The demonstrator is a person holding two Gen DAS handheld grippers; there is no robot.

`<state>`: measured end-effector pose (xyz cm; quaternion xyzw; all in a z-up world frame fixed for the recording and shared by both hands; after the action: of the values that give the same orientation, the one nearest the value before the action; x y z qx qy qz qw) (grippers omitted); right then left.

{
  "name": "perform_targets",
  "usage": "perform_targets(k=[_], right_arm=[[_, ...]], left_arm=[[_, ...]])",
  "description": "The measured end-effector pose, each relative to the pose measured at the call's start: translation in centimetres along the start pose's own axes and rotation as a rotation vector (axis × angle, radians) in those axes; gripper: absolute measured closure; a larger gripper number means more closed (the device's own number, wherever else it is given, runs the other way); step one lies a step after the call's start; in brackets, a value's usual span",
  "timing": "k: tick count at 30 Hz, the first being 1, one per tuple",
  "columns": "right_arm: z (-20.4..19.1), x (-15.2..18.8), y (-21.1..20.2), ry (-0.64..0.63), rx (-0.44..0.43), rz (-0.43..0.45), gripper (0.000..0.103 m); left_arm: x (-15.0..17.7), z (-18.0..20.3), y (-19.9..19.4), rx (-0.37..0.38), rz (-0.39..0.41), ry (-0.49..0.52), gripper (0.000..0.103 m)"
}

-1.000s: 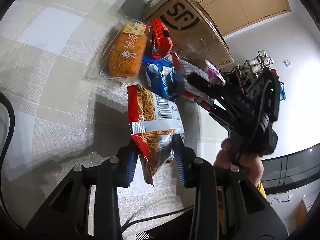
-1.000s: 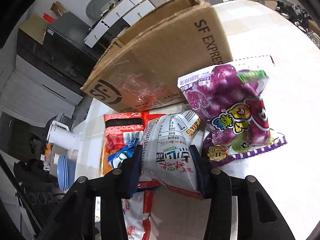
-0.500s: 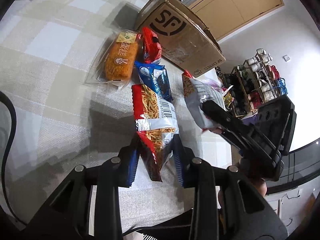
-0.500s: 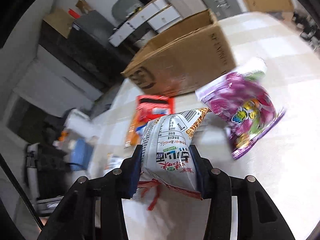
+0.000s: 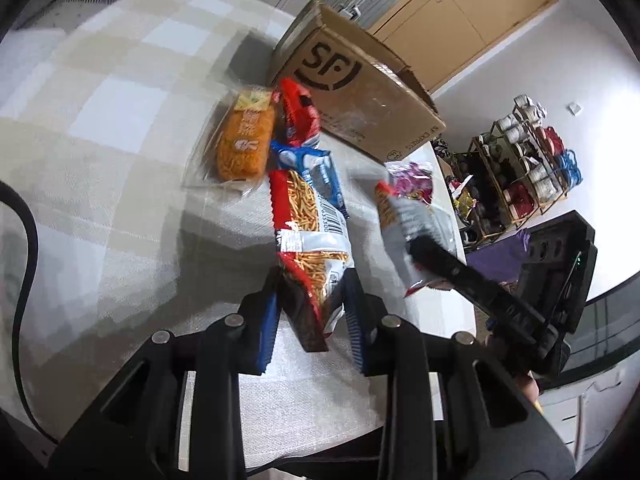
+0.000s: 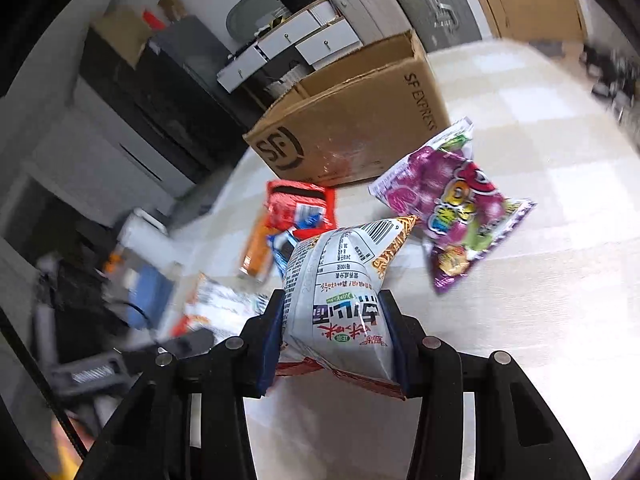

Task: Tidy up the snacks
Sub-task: 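Lift the white bag with the right tool while the left tool lifts the red bag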

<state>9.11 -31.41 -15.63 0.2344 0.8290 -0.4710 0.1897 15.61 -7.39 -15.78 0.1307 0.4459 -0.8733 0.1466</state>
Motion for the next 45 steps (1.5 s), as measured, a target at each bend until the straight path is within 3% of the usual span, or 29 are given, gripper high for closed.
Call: perform_targets(k=[10, 13, 19, 21, 23, 25, 27, 29, 35, 45], right_arm=[[-0.8, 2.3, 0.3, -0.099, 0.073, -0.019, 0.058], [-0.5, 2.5, 0.4, -0.094, 0.072, -0.024, 0.058], [-0.7, 2.9, 1.8, -0.086, 0.051, -0.071, 0.058], [-0.7, 3.0, 2.0, -0.087, 0.048, -0.073, 0.058], [-0.7, 3.0, 2.1, -0.076, 0.035, -0.079, 0.058], [-0.8, 3.1, 2.4, -0.075, 0.033, -0.089, 0.058], [-0.9, 3.1, 2.4, -0.083, 0.036, -0.087, 0.058], [-0.8, 3.1, 2.3, -0.084, 0.043, -0.083, 0.058], [-0.4, 2.9, 2.2, -0.059, 0.033, -0.082, 0.058], [-2.0, 1.2, -1.7, -0.113, 0.043, 0.074, 0.058]], left_arm=[[0.8, 0.2, -1.0, 0.004, 0.016, 0.011, 0.079], [0.9, 0.5, 0.2, 0.031, -0.024, 0.005, 0.078], [0.4, -0.4, 1.5, 0.093, -0.04, -0.097, 0.078], [0.3, -0.7, 1.9, 0.086, -0.047, -0.111, 0.074], [0.4, -0.8, 2.8, 0.099, -0.084, -0.137, 0.058], [0.7, -0.6, 3.2, 0.099, -0.095, -0.145, 0.056], [0.8, -0.4, 3.1, 0.09, -0.071, -0.139, 0.056], [0.6, 0.2, 3.1, 0.076, -0.065, -0.105, 0.07], [0.4, 0.7, 2.5, 0.049, -0.025, -0.063, 0.077], [0.5, 1.8, -1.7, 0.065, 0.061, 0.001, 0.078]])
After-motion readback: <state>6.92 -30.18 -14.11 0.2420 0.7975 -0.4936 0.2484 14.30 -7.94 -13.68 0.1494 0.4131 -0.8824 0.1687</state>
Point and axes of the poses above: each gripper's, at about its wrist camera, not at the fingertips, and y roughly the way its jaws point, z to its right, x to its underside, the point moved 7 cm from there along y, roughly the way its jaws point, and after that the axes turned 1 degree about -y, right-handed, at the moved point
